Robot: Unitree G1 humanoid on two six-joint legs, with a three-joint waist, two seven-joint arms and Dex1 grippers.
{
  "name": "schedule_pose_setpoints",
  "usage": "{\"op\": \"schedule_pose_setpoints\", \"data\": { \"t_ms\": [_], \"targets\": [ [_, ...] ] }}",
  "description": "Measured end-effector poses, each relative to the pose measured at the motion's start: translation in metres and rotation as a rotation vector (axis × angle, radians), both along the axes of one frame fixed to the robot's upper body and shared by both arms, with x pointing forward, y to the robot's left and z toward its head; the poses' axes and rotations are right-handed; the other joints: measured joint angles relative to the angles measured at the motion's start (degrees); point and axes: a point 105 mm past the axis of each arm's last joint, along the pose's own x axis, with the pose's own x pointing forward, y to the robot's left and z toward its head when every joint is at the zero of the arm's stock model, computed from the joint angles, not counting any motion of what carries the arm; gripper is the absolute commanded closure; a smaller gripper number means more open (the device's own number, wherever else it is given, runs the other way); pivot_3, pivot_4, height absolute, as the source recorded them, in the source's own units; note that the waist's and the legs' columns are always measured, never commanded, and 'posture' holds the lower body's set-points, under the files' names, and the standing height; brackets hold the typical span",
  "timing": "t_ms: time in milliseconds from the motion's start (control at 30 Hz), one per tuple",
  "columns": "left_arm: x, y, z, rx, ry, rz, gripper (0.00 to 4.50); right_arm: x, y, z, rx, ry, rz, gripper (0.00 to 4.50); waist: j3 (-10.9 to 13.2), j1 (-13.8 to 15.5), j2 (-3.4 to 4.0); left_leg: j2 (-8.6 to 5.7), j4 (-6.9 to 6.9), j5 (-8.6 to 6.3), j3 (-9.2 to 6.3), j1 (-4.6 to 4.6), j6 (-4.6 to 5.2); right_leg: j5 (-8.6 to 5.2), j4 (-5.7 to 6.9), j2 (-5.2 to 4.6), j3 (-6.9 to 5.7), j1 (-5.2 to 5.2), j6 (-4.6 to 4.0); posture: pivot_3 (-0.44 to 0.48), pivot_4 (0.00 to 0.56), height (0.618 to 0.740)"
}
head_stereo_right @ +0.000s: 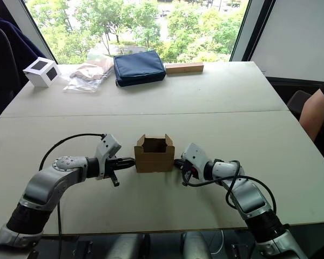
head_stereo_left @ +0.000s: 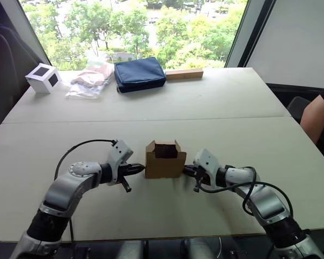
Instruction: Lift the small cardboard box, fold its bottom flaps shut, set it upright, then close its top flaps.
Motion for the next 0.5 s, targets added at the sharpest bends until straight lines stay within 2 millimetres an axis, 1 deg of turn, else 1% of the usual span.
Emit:
{"op": "schedule_pose_setpoints", "data": {
  "t_ms": [67, 133, 200, 267, 300, 333, 367, 433, 500],
  "targets": [
    [0.000, 0.007, 0.009, -0.004, 0.007, -0.032, 4.45, 0.003, -0.012, 0.008, -0.027, -0.034, -0.001, 4.50, 0.00, -0.01, 0.00, 0.00, 0.00, 0.00, 0.00, 0.00, 0.00, 0.00, -0.01, 0.00, 0.00, 0.00, 0.00, 0.000, 0.150, 0.737],
    [0.006, 0.017, 0.023, -0.006, -0.015, -0.040, 4.45, 0.007, -0.023, 0.022, -0.042, -0.067, 0.001, 4.50, 0.01, -0.01, 0.01, 0.00, 0.00, 0.00, 0.01, 0.01, 0.00, 0.00, -0.03, 0.01, -0.01, 0.02, 0.00, 0.000, 0.150, 0.737],
    [0.016, 0.020, 0.037, -0.014, -0.046, -0.051, 4.45, 0.010, -0.029, 0.037, -0.038, -0.092, 0.020, 4.50, 0.01, 0.06, 0.01, 0.00, 0.00, 0.00, 0.01, 0.01, 0.00, 0.00, -0.03, 0.02, -0.03, 0.04, 0.00, 0.000, 0.150, 0.737],
    [0.026, 0.021, 0.056, -0.034, -0.098, -0.060, 4.45, 0.015, -0.031, 0.059, -0.001, -0.134, 0.034, 4.50, 0.02, -0.01, -0.01, 0.01, 0.00, -0.01, 0.01, 0.03, 0.02, 0.00, -0.06, 0.02, -0.04, 0.07, 0.00, 0.000, 0.150, 0.737],
    [0.028, 0.020, 0.062, -0.041, -0.111, -0.068, 4.45, 0.016, -0.031, 0.066, 0.018, -0.145, 0.039, 4.50, 0.02, -0.04, -0.01, 0.01, 0.00, -0.02, 0.01, 0.03, 0.03, 0.00, -0.06, 0.03, -0.04, 0.07, 0.00, 0.000, 0.150, 0.737],
    [0.030, 0.016, 0.073, -0.059, -0.138, -0.089, 4.45, 0.018, -0.029, 0.079, 0.051, -0.163, 0.054, 4.50, 0.02, -0.07, -0.01, 0.01, -0.01, -0.03, 0.01, 0.03, 0.05, 0.00, -0.06, 0.03, -0.04, 0.07, 0.00, 0.000, 0.150, 0.737],
    [0.030, 0.013, 0.078, -0.070, -0.150, -0.109, 4.45, 0.019, -0.027, 0.086, 0.071, -0.171, 0.066, 4.50, 0.02, -0.11, -0.01, 0.01, -0.01, -0.03, 0.01, 0.03, 0.06, 0.00, -0.06, 0.03, -0.04, 0.06, 0.00, 0.000, 0.150, 0.737],
    [0.029, 0.008, 0.081, -0.088, -0.152, -0.137, 4.45, 0.020, -0.024, 0.095, 0.099, -0.175, 0.086, 4.50, 0.02, -0.32, -0.01, 0.01, -0.04, -0.04, 0.01, 0.03, 0.07, 0.00, -0.06, 0.02, -0.03, 0.06, 0.00, 0.000, 0.150, 0.737],
    [0.027, 0.002, 0.076, -0.086, -0.136, -0.162, 4.45, 0.019, -0.021, 0.096, 0.112, -0.164, 0.097, 4.50, 0.02, -0.34, -0.01, 0.02, -0.04, -0.04, 0.01, 0.03, 0.07, 0.00, -0.06, 0.03, -0.03, 0.06, 0.00, 0.000, 0.150, 0.737]
  ]
}}
